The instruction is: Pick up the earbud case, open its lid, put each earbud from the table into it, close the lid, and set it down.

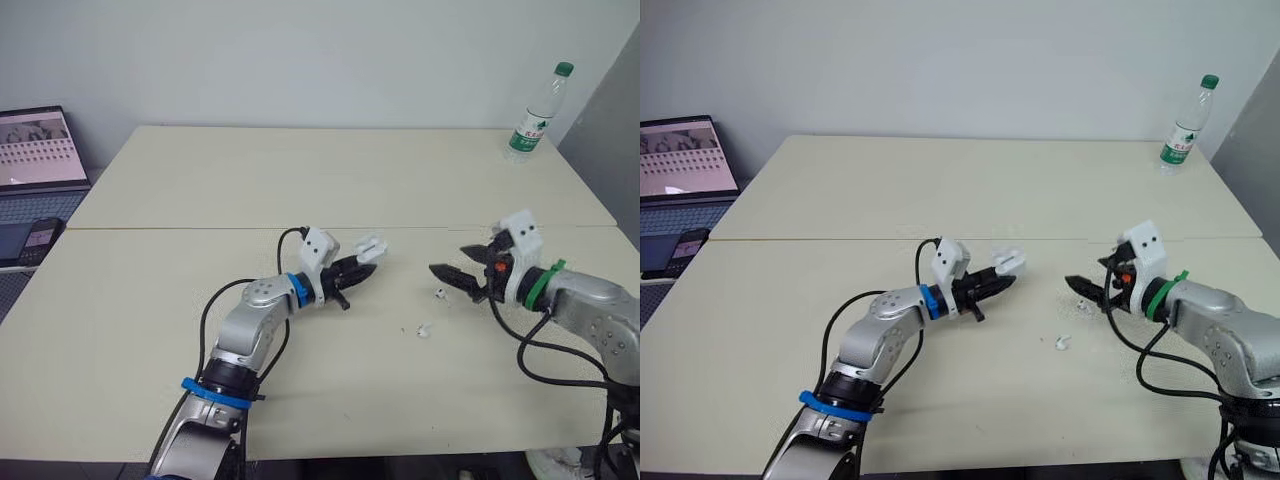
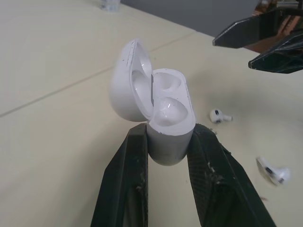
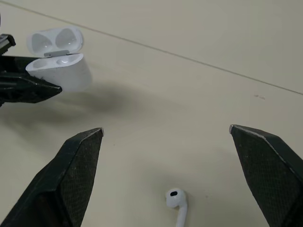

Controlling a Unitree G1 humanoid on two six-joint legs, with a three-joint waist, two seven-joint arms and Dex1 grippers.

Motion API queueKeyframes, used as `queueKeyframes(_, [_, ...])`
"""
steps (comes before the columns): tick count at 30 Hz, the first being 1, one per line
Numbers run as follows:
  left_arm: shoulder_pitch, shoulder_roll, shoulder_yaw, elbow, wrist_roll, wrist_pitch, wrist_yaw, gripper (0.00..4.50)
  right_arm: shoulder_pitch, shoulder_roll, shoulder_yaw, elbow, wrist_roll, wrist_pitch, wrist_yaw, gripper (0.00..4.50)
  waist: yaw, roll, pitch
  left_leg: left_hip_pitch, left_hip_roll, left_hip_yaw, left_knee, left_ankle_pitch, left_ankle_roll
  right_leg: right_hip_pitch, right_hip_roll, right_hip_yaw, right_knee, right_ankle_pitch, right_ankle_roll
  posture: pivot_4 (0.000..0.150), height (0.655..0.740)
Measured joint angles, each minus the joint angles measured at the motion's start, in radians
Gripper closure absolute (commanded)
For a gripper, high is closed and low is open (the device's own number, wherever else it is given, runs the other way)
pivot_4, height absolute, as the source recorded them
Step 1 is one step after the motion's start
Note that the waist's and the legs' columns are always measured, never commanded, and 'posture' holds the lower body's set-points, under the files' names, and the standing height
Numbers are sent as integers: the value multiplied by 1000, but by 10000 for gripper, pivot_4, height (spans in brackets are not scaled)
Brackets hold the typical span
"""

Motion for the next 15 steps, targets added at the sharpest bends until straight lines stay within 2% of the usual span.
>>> queueKeyframes(7, [19,117,-19,-75,-10,85,-77,37217,92,-94,64,-91,-28,-2,102,310,3,0,0,0,0,0,0,0,0,0,0,0,-1,0,0,1500,7362])
queueKeyframes(13, [16,158,-53,-89,14,109,-92,37217,160,-221,136,-196,-54,0,204,310,2,-1,1,0,0,0,0,0,0,0,-1,0,-1,0,0,1500,7362])
queueKeyframes(15, [13,162,-58,-90,28,108,-90,37217,163,-229,153,-205,-71,-11,223,310,2,-2,1,0,0,-1,0,0,0,0,0,0,-1,0,0,1500,7362])
